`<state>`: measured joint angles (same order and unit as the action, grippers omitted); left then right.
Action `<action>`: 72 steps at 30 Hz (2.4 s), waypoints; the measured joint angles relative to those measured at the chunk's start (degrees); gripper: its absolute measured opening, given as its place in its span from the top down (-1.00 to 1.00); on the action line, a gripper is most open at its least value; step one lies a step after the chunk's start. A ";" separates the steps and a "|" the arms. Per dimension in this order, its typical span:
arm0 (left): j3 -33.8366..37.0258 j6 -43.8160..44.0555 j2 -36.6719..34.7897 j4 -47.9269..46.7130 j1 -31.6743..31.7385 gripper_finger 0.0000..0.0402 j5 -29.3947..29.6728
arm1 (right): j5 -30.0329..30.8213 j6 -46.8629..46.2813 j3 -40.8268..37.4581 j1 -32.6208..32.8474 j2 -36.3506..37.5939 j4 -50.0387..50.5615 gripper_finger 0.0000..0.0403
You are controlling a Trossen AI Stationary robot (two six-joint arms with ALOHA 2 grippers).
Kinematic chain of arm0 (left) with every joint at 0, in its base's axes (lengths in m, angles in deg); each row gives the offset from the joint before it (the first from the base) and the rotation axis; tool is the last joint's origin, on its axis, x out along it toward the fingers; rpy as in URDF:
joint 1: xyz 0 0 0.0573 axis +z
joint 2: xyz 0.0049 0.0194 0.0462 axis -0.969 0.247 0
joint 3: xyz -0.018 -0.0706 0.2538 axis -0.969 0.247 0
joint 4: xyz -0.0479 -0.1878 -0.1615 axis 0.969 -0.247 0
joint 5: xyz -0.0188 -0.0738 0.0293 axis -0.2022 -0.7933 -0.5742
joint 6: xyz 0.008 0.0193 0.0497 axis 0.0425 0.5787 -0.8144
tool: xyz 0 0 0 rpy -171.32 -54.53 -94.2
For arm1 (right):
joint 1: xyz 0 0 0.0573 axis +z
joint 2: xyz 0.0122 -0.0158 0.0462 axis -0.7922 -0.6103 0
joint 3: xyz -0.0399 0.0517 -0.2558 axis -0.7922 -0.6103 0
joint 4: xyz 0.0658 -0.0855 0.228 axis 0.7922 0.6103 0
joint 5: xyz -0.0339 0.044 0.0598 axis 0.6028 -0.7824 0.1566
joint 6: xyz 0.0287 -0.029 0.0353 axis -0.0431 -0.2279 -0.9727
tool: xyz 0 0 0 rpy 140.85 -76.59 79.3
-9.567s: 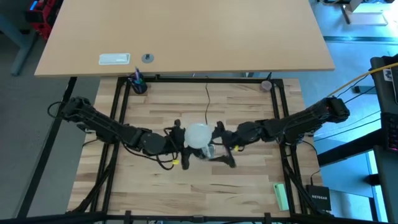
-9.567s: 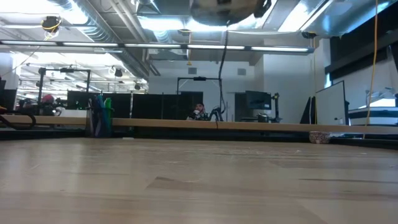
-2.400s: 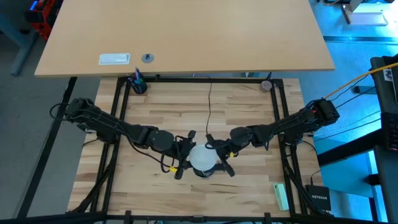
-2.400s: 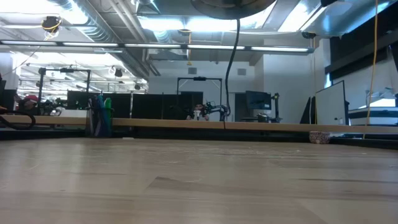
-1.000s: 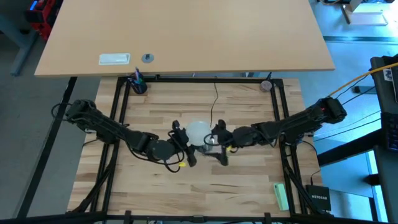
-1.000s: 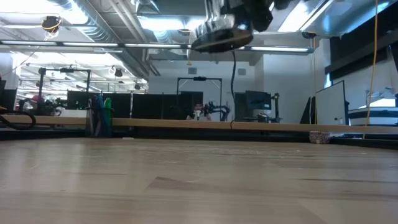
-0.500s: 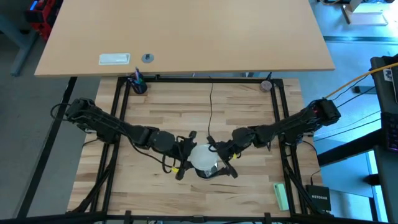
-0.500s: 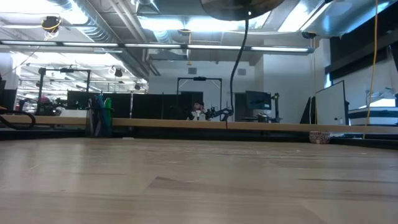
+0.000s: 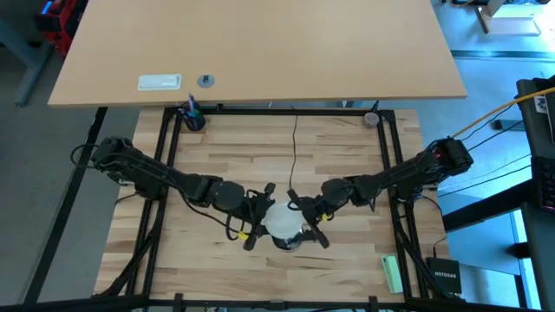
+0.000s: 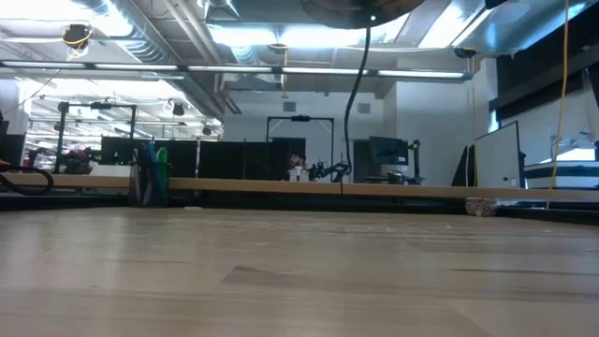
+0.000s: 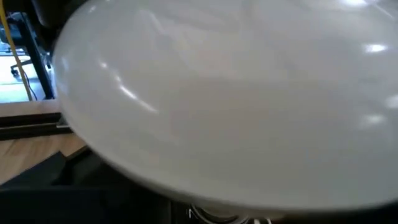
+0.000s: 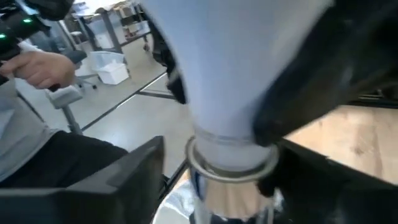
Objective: Screw lightbulb
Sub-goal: Remove the lightbulb from the lamp
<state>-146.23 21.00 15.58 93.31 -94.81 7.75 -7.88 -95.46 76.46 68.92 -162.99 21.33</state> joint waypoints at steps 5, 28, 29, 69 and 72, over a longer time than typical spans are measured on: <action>0.02 1.79 0.06 -0.98 0.06 0.31 0.49 | 6.09 1.34 0.07 0.00 0.04 3.99 0.16; -0.12 15.08 5.23 0.65 -4.20 0.31 50.69 | 46.58 0.45 -0.04 0.00 2.27 14.06 0.06; -0.11 14.72 4.82 0.23 -4.36 0.31 50.07 | 44.81 0.60 -0.04 -0.06 2.40 14.08 -0.04; 0.14 0.53 -0.29 2.23 -3.70 0.31 10.79 | 6.61 2.99 0.11 0.50 1.31 4.08 0.16; 0.15 2.01 -0.29 2.27 -3.72 0.31 12.87 | 9.72 3.13 0.10 0.55 1.43 3.80 0.16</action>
<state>-146.08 23.02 15.29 95.58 -98.54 20.62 1.84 -92.33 76.57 69.47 -161.56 25.13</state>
